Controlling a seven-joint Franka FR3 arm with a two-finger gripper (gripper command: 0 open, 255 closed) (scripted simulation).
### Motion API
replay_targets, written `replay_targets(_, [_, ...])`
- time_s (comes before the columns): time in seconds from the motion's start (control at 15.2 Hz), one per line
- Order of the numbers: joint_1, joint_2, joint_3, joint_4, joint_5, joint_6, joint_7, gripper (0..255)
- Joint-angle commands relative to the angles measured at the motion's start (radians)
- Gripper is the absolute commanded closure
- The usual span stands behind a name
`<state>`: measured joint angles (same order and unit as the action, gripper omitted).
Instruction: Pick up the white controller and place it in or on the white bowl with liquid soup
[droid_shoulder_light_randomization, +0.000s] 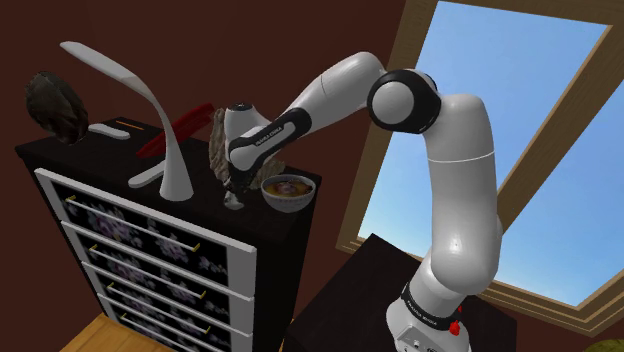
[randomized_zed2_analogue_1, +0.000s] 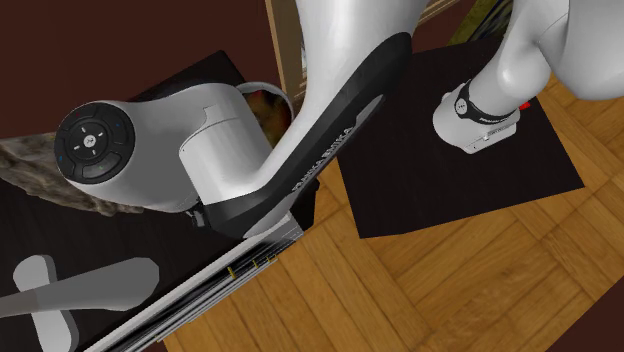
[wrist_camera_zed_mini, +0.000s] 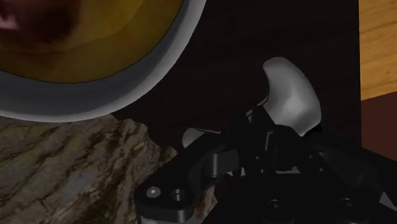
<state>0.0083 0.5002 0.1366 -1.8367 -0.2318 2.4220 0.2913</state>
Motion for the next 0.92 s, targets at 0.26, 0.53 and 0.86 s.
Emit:
replay_targets(0.26, [-0.01,0.003,-0.006,-0.013,0.0,0.005,-0.007,255])
replay_targets(0.53, [-0.046,0.009,0.009,0.013,0.043,-0.01,0.005,0])
replay_targets(0.86, [-0.001,-0.021,0.043,-0.003,0.146,-0.002,0.188,0])
